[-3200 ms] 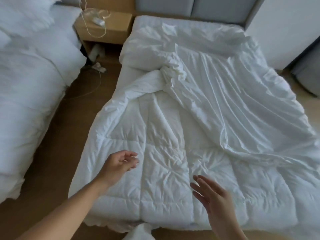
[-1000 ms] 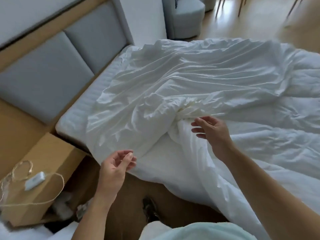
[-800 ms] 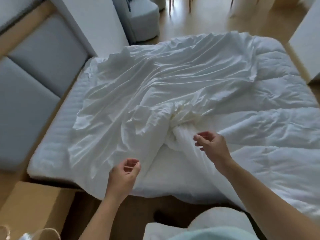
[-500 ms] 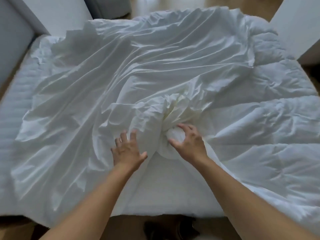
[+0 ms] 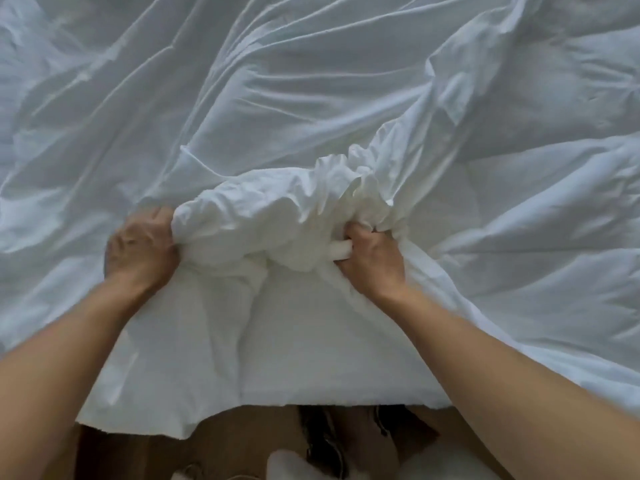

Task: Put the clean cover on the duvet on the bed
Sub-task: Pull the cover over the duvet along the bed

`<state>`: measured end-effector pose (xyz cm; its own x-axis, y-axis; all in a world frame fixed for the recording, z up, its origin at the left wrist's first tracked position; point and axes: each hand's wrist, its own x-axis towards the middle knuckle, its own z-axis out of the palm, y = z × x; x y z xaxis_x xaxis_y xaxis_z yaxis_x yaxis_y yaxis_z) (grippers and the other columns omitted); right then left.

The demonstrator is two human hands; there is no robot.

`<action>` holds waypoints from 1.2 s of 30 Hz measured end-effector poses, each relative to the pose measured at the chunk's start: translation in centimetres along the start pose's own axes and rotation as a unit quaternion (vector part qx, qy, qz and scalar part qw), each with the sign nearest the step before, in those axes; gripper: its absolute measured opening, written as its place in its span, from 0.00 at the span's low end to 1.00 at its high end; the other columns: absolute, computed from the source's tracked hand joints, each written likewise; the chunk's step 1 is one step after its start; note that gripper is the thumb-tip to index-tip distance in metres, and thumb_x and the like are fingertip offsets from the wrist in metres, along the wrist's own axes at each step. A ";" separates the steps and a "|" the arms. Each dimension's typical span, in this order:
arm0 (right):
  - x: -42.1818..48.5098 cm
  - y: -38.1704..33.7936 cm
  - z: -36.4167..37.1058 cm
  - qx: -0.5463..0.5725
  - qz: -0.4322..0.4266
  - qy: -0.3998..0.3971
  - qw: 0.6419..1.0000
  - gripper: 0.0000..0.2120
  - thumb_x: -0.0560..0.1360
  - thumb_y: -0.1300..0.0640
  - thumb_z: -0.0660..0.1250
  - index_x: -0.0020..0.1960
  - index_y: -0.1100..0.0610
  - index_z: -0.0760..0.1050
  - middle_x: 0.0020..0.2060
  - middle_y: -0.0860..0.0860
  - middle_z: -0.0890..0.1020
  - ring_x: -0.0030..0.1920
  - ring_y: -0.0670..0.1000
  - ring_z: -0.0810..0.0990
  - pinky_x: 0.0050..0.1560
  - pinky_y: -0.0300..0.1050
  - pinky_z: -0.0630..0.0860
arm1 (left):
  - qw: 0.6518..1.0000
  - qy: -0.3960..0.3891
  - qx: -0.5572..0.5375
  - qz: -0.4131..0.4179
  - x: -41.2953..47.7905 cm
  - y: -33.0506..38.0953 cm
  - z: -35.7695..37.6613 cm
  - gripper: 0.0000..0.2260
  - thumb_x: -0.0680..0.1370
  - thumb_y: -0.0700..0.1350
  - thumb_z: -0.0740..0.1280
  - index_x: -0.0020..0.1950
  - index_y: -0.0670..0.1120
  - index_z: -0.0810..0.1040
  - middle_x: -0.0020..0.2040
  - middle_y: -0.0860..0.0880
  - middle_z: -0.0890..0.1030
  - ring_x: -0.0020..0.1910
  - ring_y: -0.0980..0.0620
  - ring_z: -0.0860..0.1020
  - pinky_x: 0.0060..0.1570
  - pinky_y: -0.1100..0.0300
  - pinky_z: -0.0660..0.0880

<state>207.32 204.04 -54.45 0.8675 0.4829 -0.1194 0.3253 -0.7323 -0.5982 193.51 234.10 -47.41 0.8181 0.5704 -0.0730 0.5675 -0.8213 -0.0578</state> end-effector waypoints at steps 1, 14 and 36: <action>-1.7 -0.5 0.4 -0.029 -0.035 0.029 0.999 0.10 0.67 0.55 0.75 0.40 0.57 0.75 0.30 0.56 0.79 0.32 0.61 0.80 0.28 0.45 0.69 | 1.000 0.005 0.024 0.007 0.6 -2.2 -1.0 0.09 0.73 0.33 0.66 0.52 0.40 0.76 0.49 0.32 0.78 0.43 0.28 0.78 0.39 0.42 0.76; -12.5 8.5 -1.4 -0.127 0.158 -0.067 0.977 0.11 0.71 0.58 0.76 0.43 0.52 0.73 0.40 0.61 0.83 0.36 0.63 0.79 0.36 0.51 0.74 | 0.961 -0.044 0.166 0.214 5.3 -15.5 -1.0 0.13 0.61 0.26 0.72 0.43 0.35 0.81 0.41 0.34 0.79 0.33 0.33 0.77 0.32 0.43 0.77; -9.2 3.5 5.3 0.220 0.434 0.246 0.838 0.15 0.74 0.37 0.68 0.52 0.48 0.76 0.54 0.55 0.84 0.55 0.60 0.81 0.49 0.45 0.69 | 0.932 -0.112 -0.025 0.343 -1.2 8.4 6.6 0.14 0.79 0.57 0.68 0.56 0.47 0.75 0.43 0.43 0.83 0.41 0.37 0.82 0.35 0.52 0.70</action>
<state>198.52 199.57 -59.66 0.7904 -0.4772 -0.3842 -0.5857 -0.4046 -0.7024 196.68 226.55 -54.38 0.9537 -0.1060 -0.2813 -0.0733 -0.9895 0.1246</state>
